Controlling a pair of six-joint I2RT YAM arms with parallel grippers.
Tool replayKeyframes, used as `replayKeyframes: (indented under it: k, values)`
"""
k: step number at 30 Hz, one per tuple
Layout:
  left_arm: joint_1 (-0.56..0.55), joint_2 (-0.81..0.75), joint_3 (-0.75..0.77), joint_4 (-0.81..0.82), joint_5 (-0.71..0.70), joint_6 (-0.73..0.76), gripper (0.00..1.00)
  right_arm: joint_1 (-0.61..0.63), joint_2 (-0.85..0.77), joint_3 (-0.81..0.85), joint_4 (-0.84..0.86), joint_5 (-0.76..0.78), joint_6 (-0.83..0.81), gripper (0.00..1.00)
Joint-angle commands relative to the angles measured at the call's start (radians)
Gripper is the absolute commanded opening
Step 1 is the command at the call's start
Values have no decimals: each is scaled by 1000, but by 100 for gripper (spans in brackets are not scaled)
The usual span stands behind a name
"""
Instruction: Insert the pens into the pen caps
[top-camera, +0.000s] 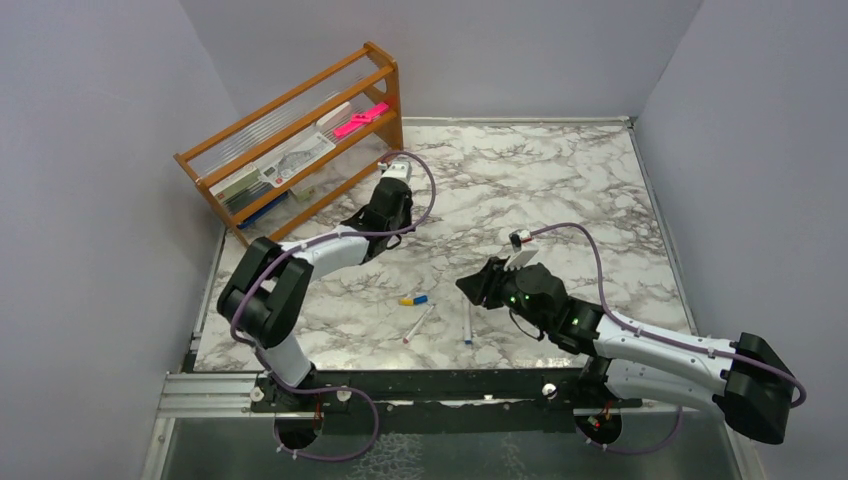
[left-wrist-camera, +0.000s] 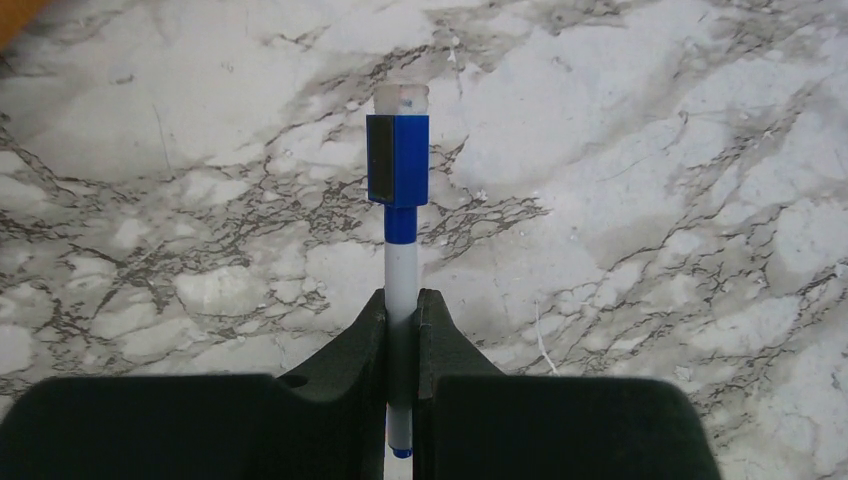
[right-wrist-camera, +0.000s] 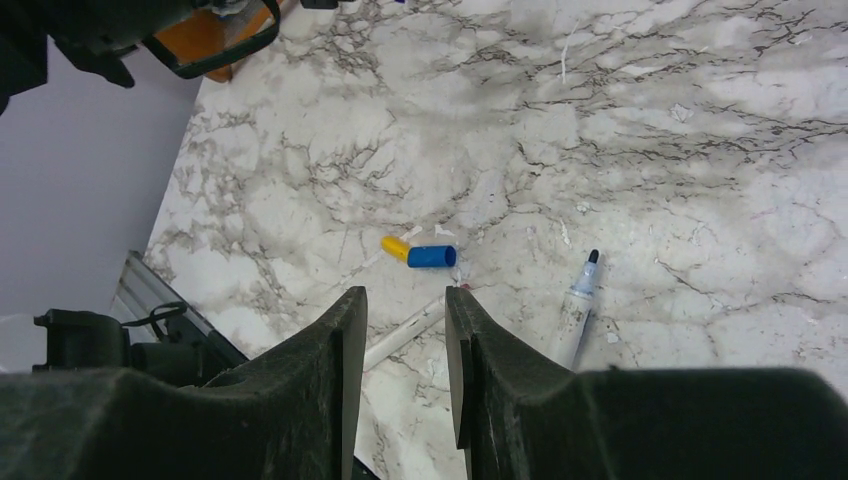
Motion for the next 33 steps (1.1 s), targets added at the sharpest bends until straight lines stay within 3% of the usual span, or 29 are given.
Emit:
replayKeyframes:
  k: [1,12,16,20,24,33]
  values:
    - [3,90,48,46,-8,-82,0,0,4,9,-13,37,-39,34]
    - [3,248,87,54,-13,-148,1,-1,32,13,-19,55,-103,33]
    - [3,255,87,52,-16,-146,21,0,58,38,-43,77,-135,36]
    - [3,252,80,62,-6,-140,30,-1,101,88,-139,122,-145,42]
    - [3,238,75,67,-5,-136,30,-2,177,143,-249,137,-167,52]
    - [1,164,65,100,39,-152,30,-1,278,129,-314,-12,-161,53]
